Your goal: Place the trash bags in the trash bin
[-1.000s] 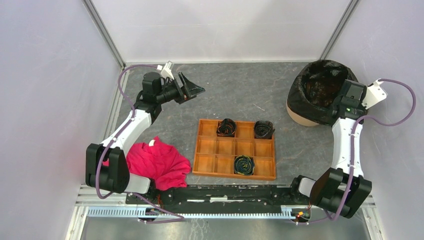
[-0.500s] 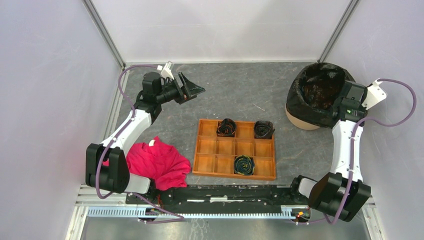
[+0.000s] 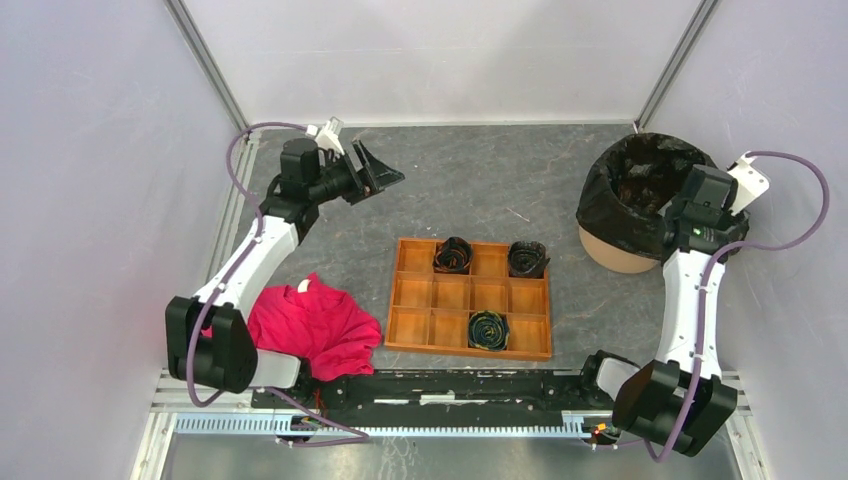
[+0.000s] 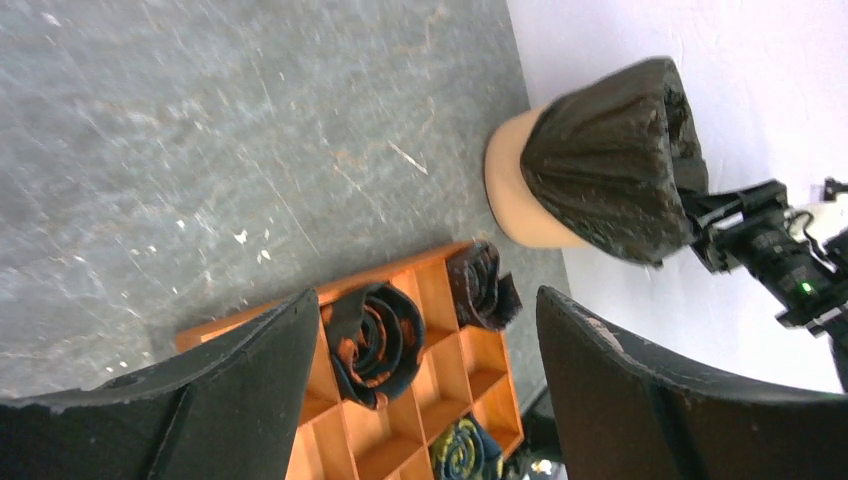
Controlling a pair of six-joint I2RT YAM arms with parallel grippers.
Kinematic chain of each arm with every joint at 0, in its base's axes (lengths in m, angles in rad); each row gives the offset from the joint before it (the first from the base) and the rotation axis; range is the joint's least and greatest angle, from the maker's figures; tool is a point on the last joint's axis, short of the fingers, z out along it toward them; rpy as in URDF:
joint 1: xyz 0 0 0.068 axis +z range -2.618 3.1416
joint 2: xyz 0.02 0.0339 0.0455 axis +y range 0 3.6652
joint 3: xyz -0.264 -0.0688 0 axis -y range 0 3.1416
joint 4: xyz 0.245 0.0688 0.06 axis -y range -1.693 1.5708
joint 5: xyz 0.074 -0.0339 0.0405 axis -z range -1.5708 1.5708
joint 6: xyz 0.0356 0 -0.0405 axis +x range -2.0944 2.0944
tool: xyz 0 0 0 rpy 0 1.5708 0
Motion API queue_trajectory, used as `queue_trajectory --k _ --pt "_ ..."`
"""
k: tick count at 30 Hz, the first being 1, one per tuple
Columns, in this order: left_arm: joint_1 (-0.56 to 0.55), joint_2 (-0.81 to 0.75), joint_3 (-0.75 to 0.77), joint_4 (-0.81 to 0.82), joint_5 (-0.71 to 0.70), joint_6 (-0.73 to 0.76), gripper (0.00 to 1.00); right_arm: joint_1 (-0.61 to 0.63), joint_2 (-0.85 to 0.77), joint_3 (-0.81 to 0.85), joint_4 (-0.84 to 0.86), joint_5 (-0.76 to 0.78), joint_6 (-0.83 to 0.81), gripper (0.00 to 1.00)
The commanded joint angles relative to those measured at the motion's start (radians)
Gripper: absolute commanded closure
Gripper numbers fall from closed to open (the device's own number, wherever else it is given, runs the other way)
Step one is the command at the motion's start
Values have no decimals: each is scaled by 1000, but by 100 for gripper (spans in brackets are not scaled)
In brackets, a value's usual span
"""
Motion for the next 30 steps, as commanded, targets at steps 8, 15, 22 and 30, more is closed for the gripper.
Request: queue_trajectory --k 8,15,22,30 --pt "1 -80 201 -136 -27 98 15 -3 -121 75 -31 -87 -226 20" --pt "-12 -103 282 -120 -10 49 14 0 -215 247 -21 -317 -346 14" --pt "-29 -138 274 -93 -45 27 12 4 -205 152 17 -318 -340 11" --pt "-63 -114 202 -61 -76 28 11 6 -243 -63 127 -469 -330 11"
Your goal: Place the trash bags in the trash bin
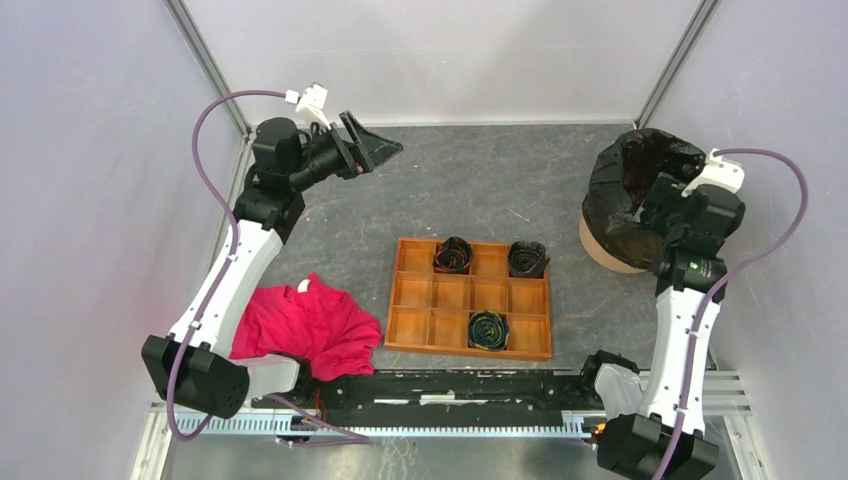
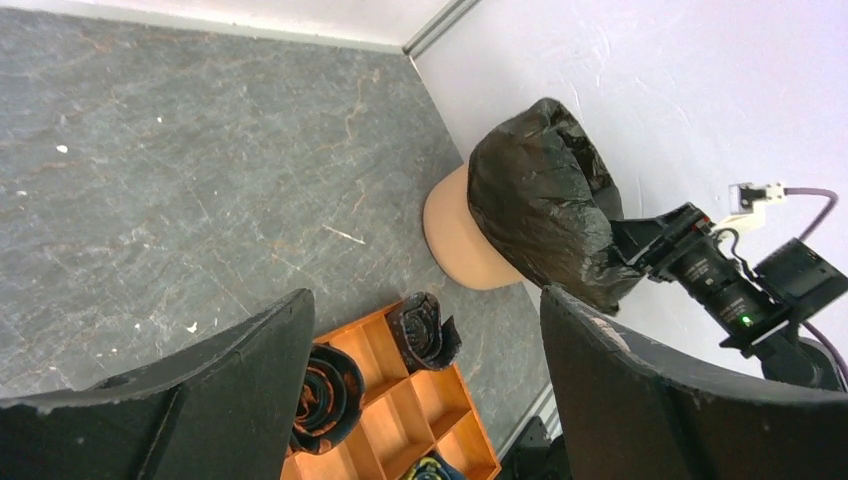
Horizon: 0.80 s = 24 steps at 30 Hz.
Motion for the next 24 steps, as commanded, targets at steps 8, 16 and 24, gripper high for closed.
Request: queue_trajectory --k 8,16,24 --pt "-256 185 6 152 12 -60 12 11 -58 -57 36 -128 -77 11" --pt "-408 272 -9 288 49 -144 12 12 -61 24 -51 -43 -96 9" --pt "-551 541 35 633 153 -454 12 11 -76 95 -134 -58 -58 8"
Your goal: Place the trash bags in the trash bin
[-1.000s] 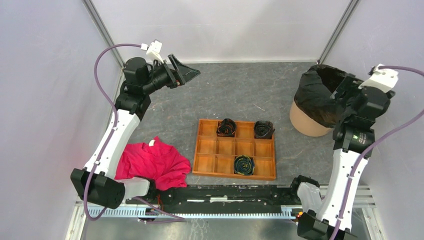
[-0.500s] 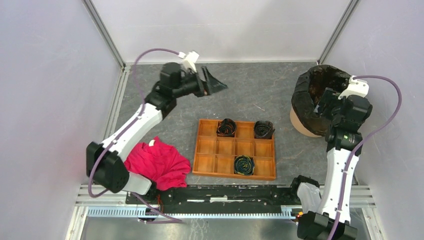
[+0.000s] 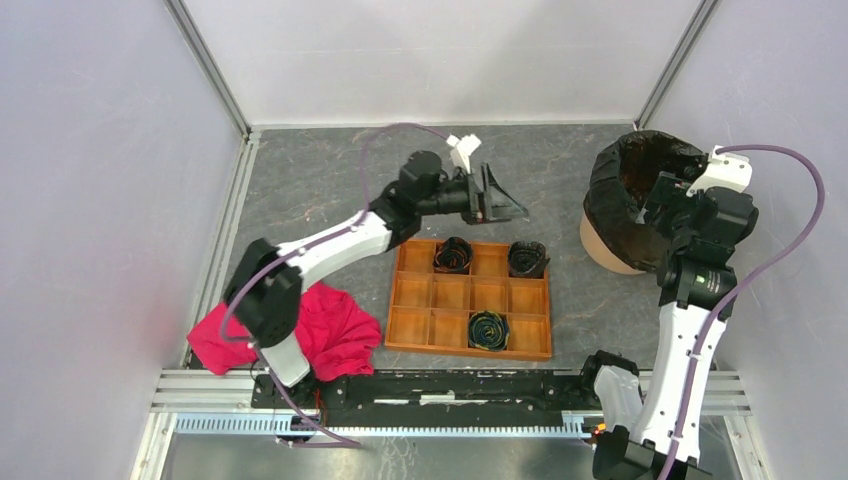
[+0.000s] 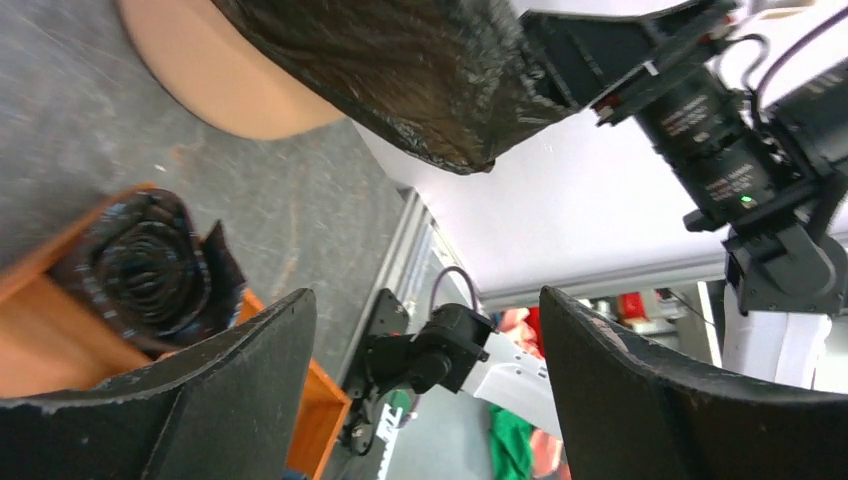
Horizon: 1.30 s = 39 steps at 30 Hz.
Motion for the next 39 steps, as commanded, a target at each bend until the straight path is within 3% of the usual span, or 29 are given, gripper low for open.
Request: queue_trajectory --k 1,4,10,15,23,36,39 --pt "-73 162 52 286 77 -249 12 4 -20 28 -26 -37 34 8" --pt "-138 279 144 335 69 -288 9 4 -22 -13 -18 -43 48 8" --pt "-247 518 278 644 56 -523 8 4 -49 -36 25 -94 73 8" --pt "-308 649 436 619 1 -541 4 4 -59 -65 42 -108 83 8" --pt "-310 780 493 681 -81 -687 14 3 -105 -145 138 -140 211 8" --pt "-309 893 583 789 -171 -782 66 2 -105 -162 145 -101 174 8" --pt "-310 916 599 804 -189 -800 89 3 -108 -178 160 -98 178 8"
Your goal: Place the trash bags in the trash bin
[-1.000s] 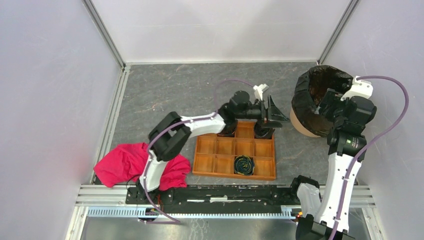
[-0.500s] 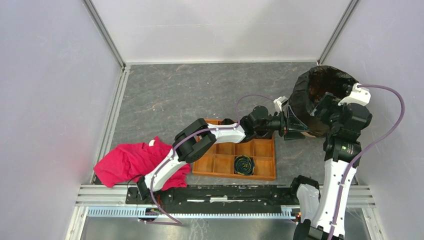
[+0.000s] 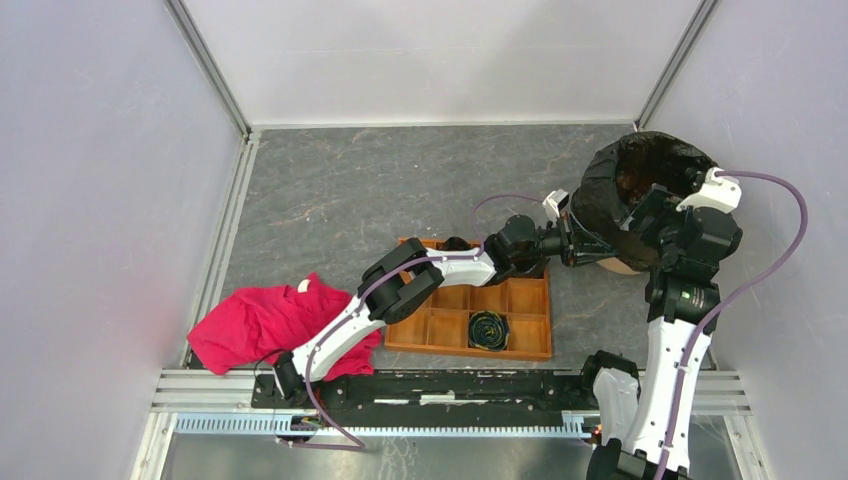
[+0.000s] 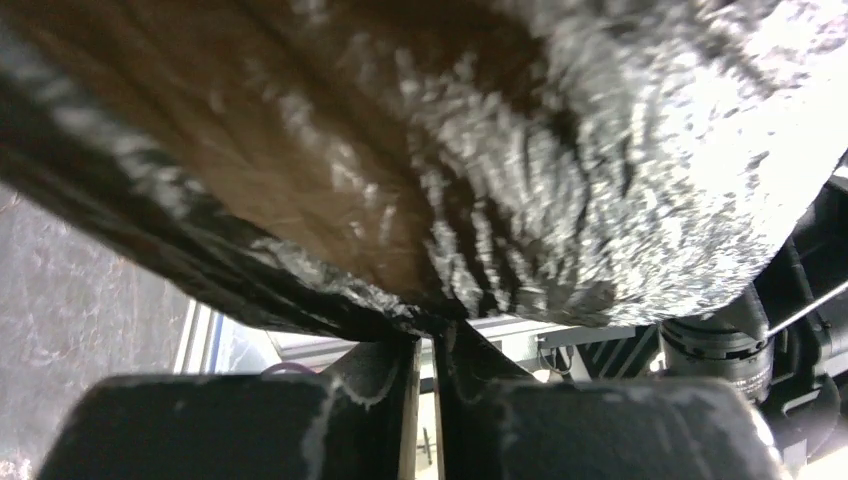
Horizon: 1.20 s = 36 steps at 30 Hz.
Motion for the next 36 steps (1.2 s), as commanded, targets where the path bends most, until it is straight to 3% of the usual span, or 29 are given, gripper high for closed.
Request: queue_trajectory --k 1,14,21,23,28,30,36 --pt "-3 35 50 91 -53 -64 97 3 -8 -25 54 14 3 8" --pt "-5 67 48 -96 -57 -14 98 4 46 32 93 12 106 8" --pt "-4 67 82 -140 -37 8 97 4 61 114 86 33 42 8" --pt "1 49 72 -157 -27 23 89 3 75 175 56 21 -1 8" --pt "13 -53 -22 -223 -11 75 52 4 79 279 -24 -117 -80 8" --pt "17 -104 -62 -264 0 107 42 3 55 281 -17 -159 -91 8" --pt "30 -283 -254 -305 20 148 29 4 58 317 4 -309 -84 6"
